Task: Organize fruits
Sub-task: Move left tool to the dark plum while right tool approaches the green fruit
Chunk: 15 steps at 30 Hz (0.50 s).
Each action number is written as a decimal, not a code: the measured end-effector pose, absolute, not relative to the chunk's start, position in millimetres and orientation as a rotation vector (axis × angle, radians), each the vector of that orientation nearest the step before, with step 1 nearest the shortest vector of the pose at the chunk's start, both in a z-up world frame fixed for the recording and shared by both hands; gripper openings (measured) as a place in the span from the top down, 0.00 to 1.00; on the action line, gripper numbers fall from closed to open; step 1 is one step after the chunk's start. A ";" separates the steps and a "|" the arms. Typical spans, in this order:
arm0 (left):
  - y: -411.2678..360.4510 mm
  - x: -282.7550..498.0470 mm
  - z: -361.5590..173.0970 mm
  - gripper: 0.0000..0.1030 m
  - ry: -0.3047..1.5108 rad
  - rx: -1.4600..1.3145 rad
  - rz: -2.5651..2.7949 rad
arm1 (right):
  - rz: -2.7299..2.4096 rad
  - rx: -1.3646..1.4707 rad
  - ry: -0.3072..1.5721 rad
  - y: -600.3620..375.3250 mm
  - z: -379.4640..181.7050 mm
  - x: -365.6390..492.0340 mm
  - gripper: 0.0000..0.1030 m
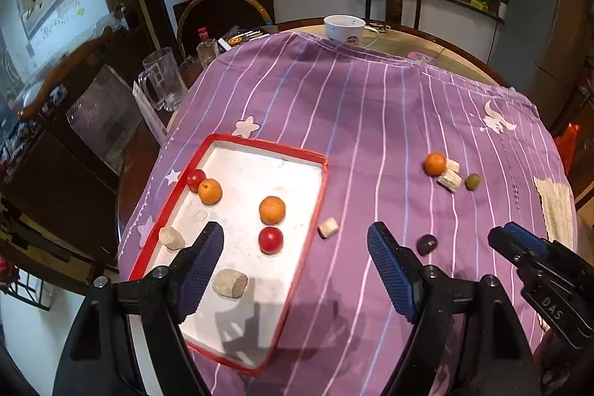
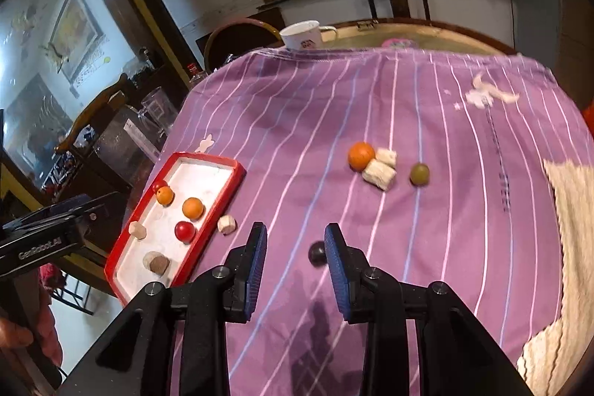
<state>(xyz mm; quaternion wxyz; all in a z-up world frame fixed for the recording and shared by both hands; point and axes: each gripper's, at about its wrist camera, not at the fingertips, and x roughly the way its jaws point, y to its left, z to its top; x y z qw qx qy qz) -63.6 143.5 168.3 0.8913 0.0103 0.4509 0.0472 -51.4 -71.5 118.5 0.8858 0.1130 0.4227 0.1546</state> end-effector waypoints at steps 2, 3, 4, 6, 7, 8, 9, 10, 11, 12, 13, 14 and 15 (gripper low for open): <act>135.9 -65.7 170.9 0.23 0.932 0.029 0.095 | 0.316 0.235 0.881 -76.8 116.9 -53.5 0.65; 132.0 -66.8 172.1 0.23 0.930 0.034 0.095 | 0.316 0.236 0.880 -79.3 116.9 -54.4 0.65; 128.8 -68.0 172.9 0.23 0.928 0.039 0.096 | 0.320 0.241 0.876 -82.2 117.2 -55.5 0.65; 120.0 -69.9 174.4 0.23 0.923 0.054 0.095 | 0.324 0.241 0.872 -87.0 117.7 -57.3 0.65; 117.9 -70.1 174.3 0.23 0.923 0.056 0.095 | 0.324 0.240 0.871 -88.9 117.4 -57.6 0.65; 114.2 -70.4 174.4 0.23 0.923 0.059 0.095 | 0.324 0.242 0.873 -91.3 116.4 -57.7 0.65; 111.0 -70.4 174.1 0.23 0.924 0.063 0.094 | 0.324 0.244 0.876 -93.2 115.1 -57.5 0.65; 107.6 -70.5 173.9 0.23 0.923 0.065 0.092 | 0.322 0.246 0.880 -96.0 113.7 -57.4 0.65; 106.1 -70.3 174.0 0.23 0.922 0.066 0.091 | 0.320 0.245 0.882 -98.4 112.5 -57.4 0.65; 103.6 -70.1 173.4 0.23 0.921 0.066 0.091 | 0.316 0.245 0.885 -100.4 111.2 -56.7 0.65; 101.7 -69.9 172.7 0.23 0.921 0.066 0.090 | 0.313 0.244 0.889 -102.8 109.6 -56.3 0.65; 99.7 -68.9 170.9 0.23 0.923 0.062 0.088 | 0.312 0.244 0.893 -104.8 108.6 -55.8 0.65; 98.5 -68.2 169.5 0.23 0.926 0.058 0.086 | 0.309 0.244 0.898 -106.4 107.2 -55.7 0.65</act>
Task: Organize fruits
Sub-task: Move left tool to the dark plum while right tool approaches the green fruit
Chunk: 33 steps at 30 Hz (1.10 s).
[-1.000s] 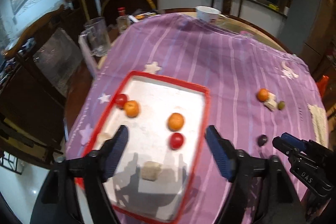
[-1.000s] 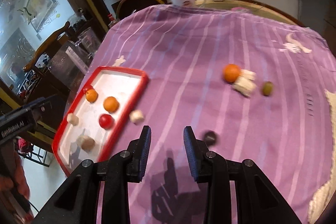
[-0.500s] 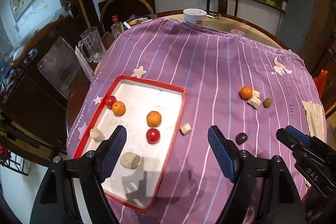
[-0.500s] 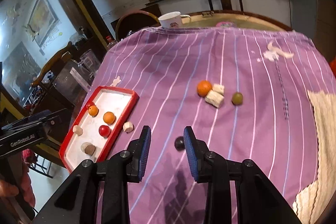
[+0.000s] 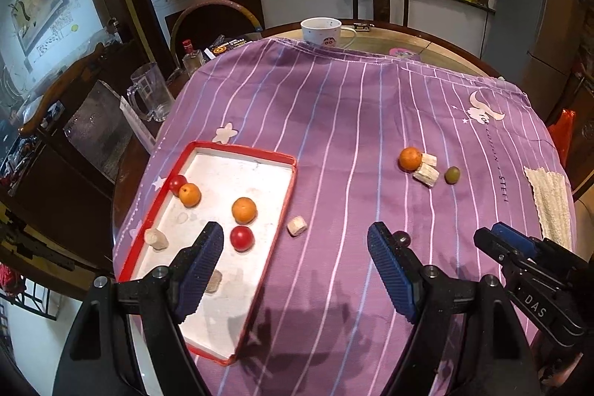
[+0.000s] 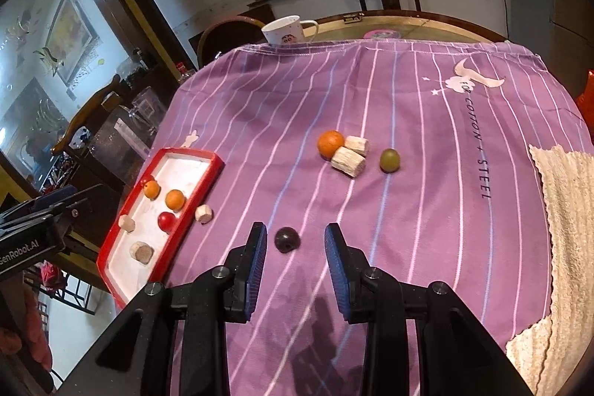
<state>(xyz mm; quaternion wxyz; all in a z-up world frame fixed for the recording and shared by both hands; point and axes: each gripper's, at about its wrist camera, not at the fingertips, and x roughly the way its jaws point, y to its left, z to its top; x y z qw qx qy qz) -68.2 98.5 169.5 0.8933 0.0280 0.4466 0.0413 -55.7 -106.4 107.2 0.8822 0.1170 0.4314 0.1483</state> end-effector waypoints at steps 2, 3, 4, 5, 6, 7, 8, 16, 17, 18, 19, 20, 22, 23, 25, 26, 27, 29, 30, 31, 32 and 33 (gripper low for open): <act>96.2 -65.8 164.8 0.23 0.936 0.046 0.081 | 0.303 0.239 0.911 -110.7 103.1 -55.1 0.65; 95.3 -64.1 161.1 0.23 0.944 0.037 0.078 | 0.300 0.236 0.917 -112.6 101.2 -55.0 0.65; 94.6 -62.8 157.7 0.23 0.951 0.030 0.076 | 0.296 0.231 0.925 -114.4 98.5 -55.1 0.65; 94.1 -60.3 151.7 0.23 0.964 0.018 0.070 | 0.292 0.226 0.934 -116.2 95.2 -55.3 0.65; 93.7 -58.8 146.9 0.23 0.975 0.007 0.066 | 0.288 0.224 0.947 -119.1 90.9 -55.4 0.65; 94.1 -57.0 141.1 0.23 0.989 -0.007 0.060 | 0.282 0.220 0.959 -121.4 87.0 -55.4 0.65; 95.2 -54.8 134.2 0.23 1.004 -0.027 0.055 | 0.275 0.216 0.968 -123.8 83.5 -55.5 0.65; 95.8 -44.0 63.7 0.23 1.137 -0.204 -0.021 | 0.206 0.196 1.080 -148.8 45.4 -57.5 0.65; 92.5 -43.4 58.9 0.23 1.139 -0.210 -0.037 | 0.203 0.198 1.088 -151.2 42.4 -56.9 0.65; 89.8 -42.7 56.0 0.23 1.139 -0.213 -0.053 | 0.204 0.199 1.092 -152.4 40.4 -56.0 0.65; 86.9 -41.4 53.6 0.23 1.140 -0.214 -0.069 | 0.206 0.198 1.096 -153.7 38.4 -54.5 0.65; 84.0 -40.7 51.4 0.23 1.140 -0.213 -0.082 | 0.211 0.198 1.097 -154.1 37.3 -52.4 0.65; 78.6 -38.9 46.3 0.23 1.145 -0.208 -0.100 | 0.224 0.198 1.096 -154.4 36.7 -45.5 0.65; 76.6 -38.1 44.0 0.23 1.150 -0.207 -0.109 | 0.232 0.200 1.094 -154.5 36.7 -40.0 0.65; 75.1 -37.9 41.2 0.23 1.152 -0.212 -0.126 | 0.233 0.196 1.082 -155.3 37.7 -28.0 0.65; 74.0 -38.4 40.2 0.23 1.148 -0.210 -0.132 | 0.230 0.191 1.072 -155.7 38.8 -20.0 0.65; 73.7 -37.6 39.7 0.23 1.145 -0.207 -0.136 | 0.230 0.191 1.066 -156.4 39.3 -14.1 0.65; 72.9 -37.8 38.4 0.23 1.145 -0.205 -0.142 | 0.229 0.181 1.048 -157.8 41.7 2.5 0.65; 72.9 -37.0 37.3 0.23 1.146 -0.207 -0.147 | 0.225 0.165 1.037 -157.9 42.5 10.0 0.65; 72.1 -36.2 36.0 0.24 1.147 -0.211 -0.155 | 0.214 0.138 1.021 -157.6 42.9 20.3 0.65; 71.7 -36.3 35.5 0.25 1.147 -0.212 -0.158 | 0.206 0.122 1.014 -157.4 42.4 27.8 0.65; 70.0 -35.1 34.0 0.30 1.151 -0.213 -0.166 | 0.201 0.111 1.013 -157.3 41.4 35.2 0.65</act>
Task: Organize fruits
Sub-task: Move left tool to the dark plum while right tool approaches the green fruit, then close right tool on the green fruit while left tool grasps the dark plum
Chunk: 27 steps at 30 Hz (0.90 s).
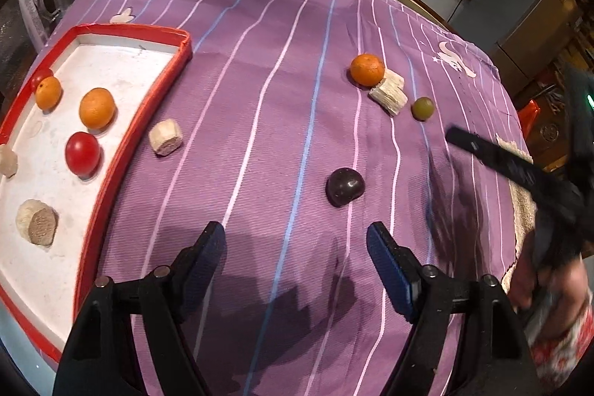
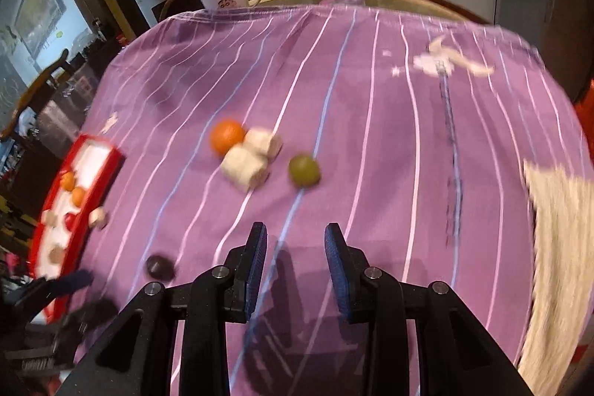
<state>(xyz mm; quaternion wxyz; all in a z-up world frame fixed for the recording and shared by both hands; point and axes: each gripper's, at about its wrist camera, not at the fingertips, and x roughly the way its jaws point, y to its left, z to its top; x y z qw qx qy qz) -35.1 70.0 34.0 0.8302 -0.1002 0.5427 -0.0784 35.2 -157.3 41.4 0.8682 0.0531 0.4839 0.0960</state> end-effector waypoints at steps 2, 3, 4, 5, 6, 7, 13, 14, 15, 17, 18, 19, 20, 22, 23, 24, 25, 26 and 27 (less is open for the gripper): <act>65.8 -30.4 30.7 0.37 1.163 -0.221 -0.193 | 0.207 0.103 1.018 -157.3 37.9 51.2 0.65; 62.9 -26.9 28.5 0.40 1.169 -0.224 -0.205 | 0.213 0.102 1.023 -155.9 35.1 59.1 0.65; 60.4 -24.1 27.3 0.44 1.170 -0.223 -0.210 | 0.214 0.099 1.026 -155.4 33.4 63.3 0.65; 56.8 -19.8 25.9 0.45 1.168 -0.220 -0.218 | 0.211 0.092 1.030 -154.6 31.0 68.3 0.65; 54.5 -17.6 25.5 0.45 1.165 -0.221 -0.224 | 0.209 0.086 1.032 -153.9 29.3 71.2 0.65; 52.2 -15.1 25.1 0.45 1.159 -0.222 -0.232 | 0.208 0.077 1.035 -152.6 27.2 74.7 0.65; 32.7 -0.1 15.7 0.45 1.152 -0.157 -0.261 | 0.200 0.038 1.062 -145.4 14.3 89.3 0.65; 28.6 1.4 15.0 0.45 1.146 -0.140 -0.272 | 0.199 0.035 1.062 -144.5 13.4 90.3 0.65; 25.4 2.7 14.0 0.45 1.142 -0.126 -0.275 | 0.200 0.031 1.062 -143.9 12.6 90.9 0.65; 19.1 4.2 12.5 0.45 1.131 -0.091 -0.270 | 0.199 0.023 1.058 -142.1 11.6 91.7 0.66; 16.5 4.0 12.2 0.45 1.127 -0.075 -0.266 | 0.201 0.025 1.056 -141.8 11.9 91.8 0.66; 14.4 3.4 12.0 0.54 1.120 -0.055 -0.259 | 0.204 0.031 1.054 -141.6 11.9 92.2 0.66; 11.9 2.0 11.7 0.61 1.110 -0.028 -0.247 | 0.204 0.036 1.051 -141.8 11.8 92.4 0.67; 8.7 0.2 11.5 0.77 1.099 0.005 -0.243 | 0.200 0.046 1.049 -143.6 11.7 93.1 0.72; 9.6 0.3 12.0 0.77 1.102 -0.011 -0.252 | 0.201 0.051 1.049 -144.4 11.5 92.5 0.74; 11.7 0.2 12.1 0.77 1.105 -0.033 -0.258 | 0.204 0.062 1.053 -146.1 11.7 92.6 0.74; 13.2 -0.2 13.0 0.77 1.106 -0.045 -0.258 | 0.207 0.070 1.055 -146.9 11.8 92.4 0.75; 15.2 -1.2 13.9 0.77 1.106 -0.053 -0.254 | 0.209 0.078 1.059 -147.9 12.0 91.8 0.75; 17.4 -1.7 15.3 0.77 1.106 -0.063 -0.251 | 0.209 0.084 1.061 -148.1 12.2 90.7 0.75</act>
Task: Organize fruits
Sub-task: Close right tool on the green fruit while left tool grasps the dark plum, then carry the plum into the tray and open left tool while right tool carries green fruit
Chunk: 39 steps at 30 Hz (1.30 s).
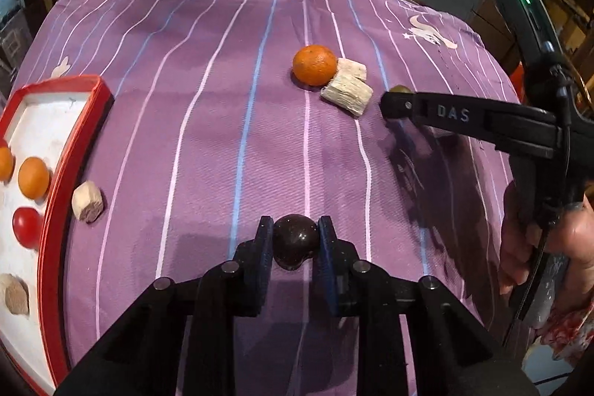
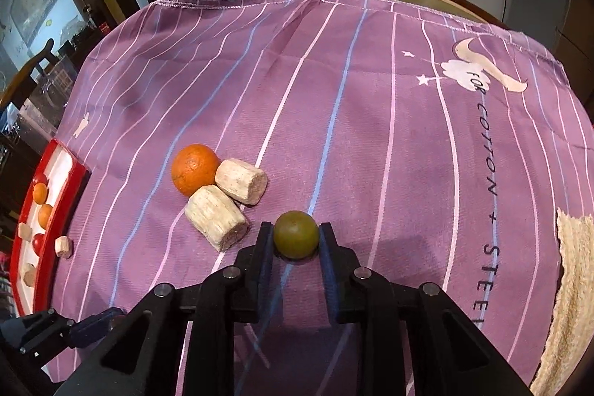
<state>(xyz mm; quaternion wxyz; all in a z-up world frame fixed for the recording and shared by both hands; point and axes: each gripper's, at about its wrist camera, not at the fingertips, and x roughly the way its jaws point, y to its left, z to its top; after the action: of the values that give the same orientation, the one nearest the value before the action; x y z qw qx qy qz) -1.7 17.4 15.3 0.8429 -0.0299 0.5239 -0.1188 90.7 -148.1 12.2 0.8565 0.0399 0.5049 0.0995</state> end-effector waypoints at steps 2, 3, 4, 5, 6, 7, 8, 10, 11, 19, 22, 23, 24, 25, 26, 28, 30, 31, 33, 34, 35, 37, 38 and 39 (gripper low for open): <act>23.3 -4.9 19.4 0.77 1.102 -0.089 -0.247 | 0.209 0.105 1.066 -150.0 13.0 87.2 0.75; 26.9 -6.3 22.3 0.77 1.098 -0.101 -0.245 | 0.208 0.116 1.069 -151.6 13.4 85.2 0.75; 29.9 -7.7 25.0 0.77 1.093 -0.109 -0.243 | 0.207 0.127 1.070 -153.2 14.4 82.5 0.75; 34.9 -9.7 29.1 0.77 1.085 -0.119 -0.238 | 0.208 0.138 1.069 -154.7 15.9 78.9 0.75; 39.5 -11.9 32.0 0.77 1.079 -0.129 -0.236 | 0.208 0.146 1.067 -155.5 17.7 74.9 0.75; 43.1 -13.6 33.9 0.77 1.074 -0.138 -0.234 | 0.209 0.153 1.065 -156.0 19.9 70.7 0.75; 48.2 -15.3 36.9 0.77 1.068 -0.149 -0.231 | 0.211 0.159 1.063 -156.0 21.9 66.9 0.75; 59.2 -18.2 42.1 0.77 1.055 -0.173 -0.222 | 0.218 0.169 1.057 -154.0 27.5 58.3 0.75; 66.1 -19.6 45.1 0.77 1.047 -0.185 -0.215 | 0.221 0.170 1.055 -152.8 29.6 55.3 0.75; 120.4 -30.4 63.3 0.77 0.995 -0.236 -0.141 | 0.261 0.165 1.031 -121.2 52.2 28.6 0.75; 151.9 -35.7 66.9 0.77 0.991 -0.248 -0.088 | 0.289 0.159 1.027 -99.6 59.3 22.1 0.75; 162.7 -36.9 67.4 0.77 0.990 -0.253 -0.069 | 0.302 0.155 1.027 -90.5 61.7 20.3 0.75; 176.6 -39.0 68.7 0.77 0.988 -0.259 -0.045 | 0.319 0.149 1.026 -78.2 64.8 18.3 0.75; 187.8 -41.6 69.4 0.77 0.986 -0.265 -0.026 | 0.333 0.144 1.025 -70.3 66.9 17.0 0.75; 201.2 -43.0 70.7 0.77 0.984 -0.271 -0.004 | 0.350 0.137 1.024 -58.9 69.5 15.3 0.75; 228.6 -46.0 72.0 0.77 0.982 -0.285 0.043 | 0.388 0.124 1.020 -34.7 74.4 11.3 0.75; 255.1 -47.4 70.3 0.77 0.989 -0.302 0.087 | 0.434 0.111 1.020 -6.2 78.3 7.2 0.75; 265.9 -48.0 68.4 0.77 0.995 -0.310 0.105 | 0.451 0.106 1.021 4.7 79.1 5.2 0.75; 288.0 -48.9 62.8 0.77 1.012 -0.333 0.135 | 0.494 0.096 1.029 33.5 78.8 1.4 0.75; 296.2 -49.2 59.7 0.77 1.019 -0.346 0.142 | 0.510 0.094 1.034 44.5 77.6 -0.3 0.75; 304.0 -49.5 56.9 0.77 1.027 -0.358 0.146 | 0.528 0.092 1.040 57.1 75.9 -1.6 0.75; 316.5 -49.8 51.2 0.77 1.039 -0.364 0.152 | 0.560 0.082 1.052 83.1 72.1 -5.1 0.75; 321.5 -49.1 48.3 0.77 1.046 -0.358 0.152 | 0.573 0.074 1.055 93.3 70.5 -6.7 0.75; 323.6 -49.0 46.8 0.77 1.050 -0.355 0.150 | 0.586 0.063 1.057 104.9 68.4 -8.3 0.75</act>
<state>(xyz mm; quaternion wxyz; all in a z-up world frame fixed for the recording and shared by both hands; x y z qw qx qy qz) -49.0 323.6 46.8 0.8476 -0.1682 0.4983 0.0711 -8.3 104.9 68.4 0.8225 0.0294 0.4967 0.2755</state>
